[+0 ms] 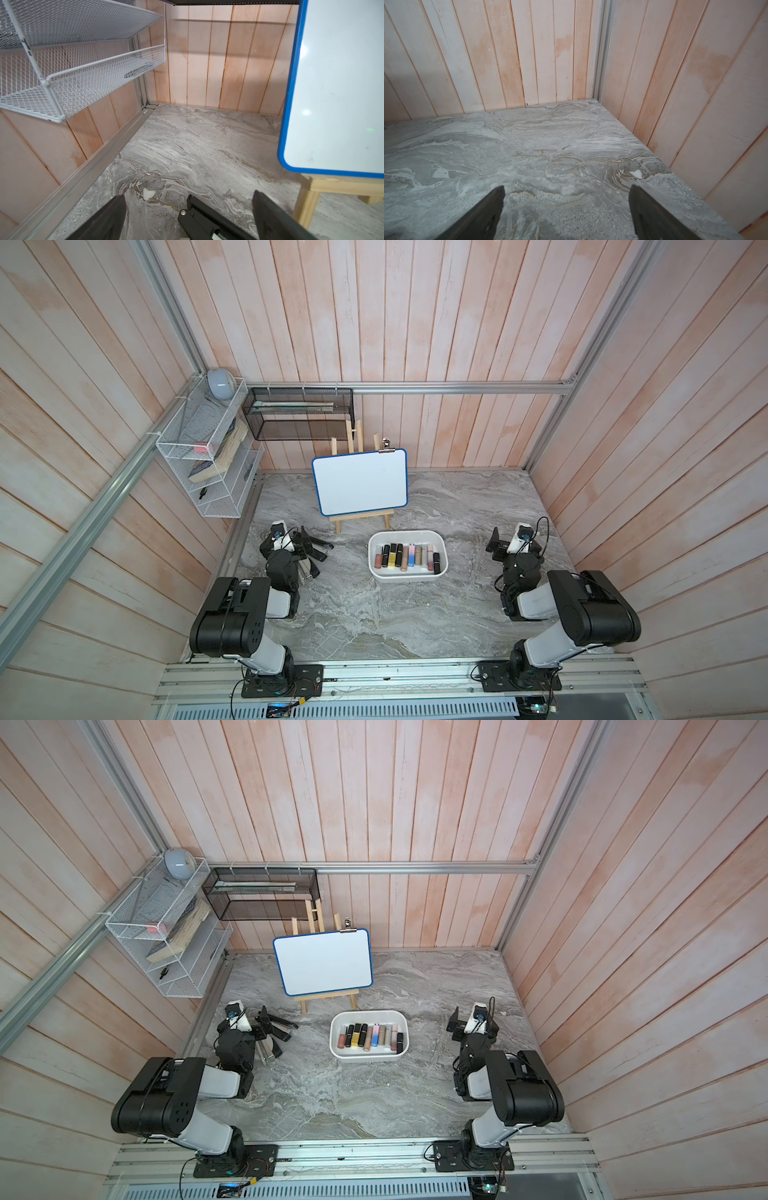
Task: Put the lipstick into the storage box
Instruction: Reset both arms
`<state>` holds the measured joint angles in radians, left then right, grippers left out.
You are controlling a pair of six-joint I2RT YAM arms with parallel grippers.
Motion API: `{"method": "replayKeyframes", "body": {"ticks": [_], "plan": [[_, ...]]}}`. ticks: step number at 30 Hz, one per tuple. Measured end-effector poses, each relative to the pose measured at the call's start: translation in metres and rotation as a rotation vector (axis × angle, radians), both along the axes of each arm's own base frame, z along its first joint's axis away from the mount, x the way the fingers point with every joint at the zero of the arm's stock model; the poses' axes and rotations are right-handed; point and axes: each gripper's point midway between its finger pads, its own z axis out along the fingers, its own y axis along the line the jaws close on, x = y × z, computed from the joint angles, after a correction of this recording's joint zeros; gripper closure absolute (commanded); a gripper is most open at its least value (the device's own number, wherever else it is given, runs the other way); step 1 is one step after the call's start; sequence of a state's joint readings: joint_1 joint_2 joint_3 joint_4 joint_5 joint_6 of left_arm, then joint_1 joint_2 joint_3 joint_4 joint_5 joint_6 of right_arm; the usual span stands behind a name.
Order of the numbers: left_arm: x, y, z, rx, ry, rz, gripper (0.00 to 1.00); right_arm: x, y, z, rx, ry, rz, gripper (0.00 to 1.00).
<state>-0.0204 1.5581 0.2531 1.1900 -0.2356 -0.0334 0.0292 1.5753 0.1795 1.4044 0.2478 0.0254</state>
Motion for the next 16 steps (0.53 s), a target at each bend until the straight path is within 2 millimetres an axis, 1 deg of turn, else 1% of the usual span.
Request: {"method": "replayKeyframes", "body": {"ticks": [16], "plan": [[0.0001,0.0000,0.0010,-0.001,-0.004,0.000,0.00,0.0005,0.0004,-0.0015,0.001,0.007,0.005,0.02]]}}
